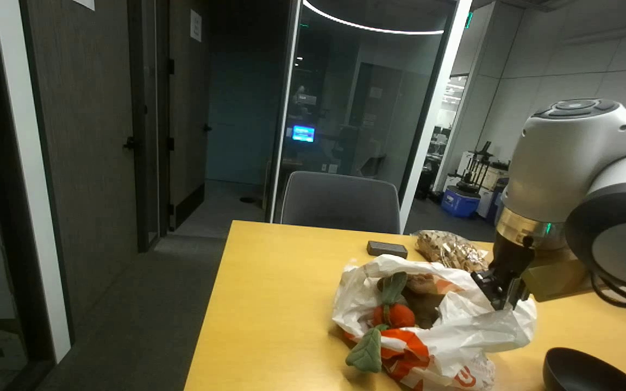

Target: Put the radish and orange in the black bowl and put the moose on the table.

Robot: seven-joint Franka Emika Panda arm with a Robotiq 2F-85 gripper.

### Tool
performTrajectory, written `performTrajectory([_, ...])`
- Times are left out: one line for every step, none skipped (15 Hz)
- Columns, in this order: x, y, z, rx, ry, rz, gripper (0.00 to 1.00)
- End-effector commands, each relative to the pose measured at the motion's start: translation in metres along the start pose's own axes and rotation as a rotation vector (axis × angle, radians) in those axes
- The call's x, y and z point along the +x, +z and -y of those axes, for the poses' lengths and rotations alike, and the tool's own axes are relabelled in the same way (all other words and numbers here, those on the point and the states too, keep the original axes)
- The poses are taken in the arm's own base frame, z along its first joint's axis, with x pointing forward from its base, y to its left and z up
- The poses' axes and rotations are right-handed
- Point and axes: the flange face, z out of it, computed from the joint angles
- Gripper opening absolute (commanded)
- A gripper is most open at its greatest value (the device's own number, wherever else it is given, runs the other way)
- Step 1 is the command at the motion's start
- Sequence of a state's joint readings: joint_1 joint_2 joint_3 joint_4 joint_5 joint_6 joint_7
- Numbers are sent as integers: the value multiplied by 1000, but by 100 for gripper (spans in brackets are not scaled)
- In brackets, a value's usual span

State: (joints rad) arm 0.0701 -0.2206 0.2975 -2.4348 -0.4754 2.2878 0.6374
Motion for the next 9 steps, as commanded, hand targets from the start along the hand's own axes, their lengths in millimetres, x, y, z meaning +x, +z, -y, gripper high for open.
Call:
performTrajectory([4,-6,-6,-76,-12,23,0])
performTrajectory([3,-3,-10,-123,-29,39,0])
performTrajectory([3,1,-17,-178,-48,62,0])
performTrajectory([3,3,-21,-216,-64,79,0])
performTrajectory([4,5,-27,-263,-77,88,0])
performTrajectory([5,7,-32,-307,-90,89,0])
performTrajectory([9,9,-37,-348,-104,80,0])
performTrajectory([12,11,-42,-394,-114,67,0])
performTrajectory([17,13,-46,-441,-121,40,1])
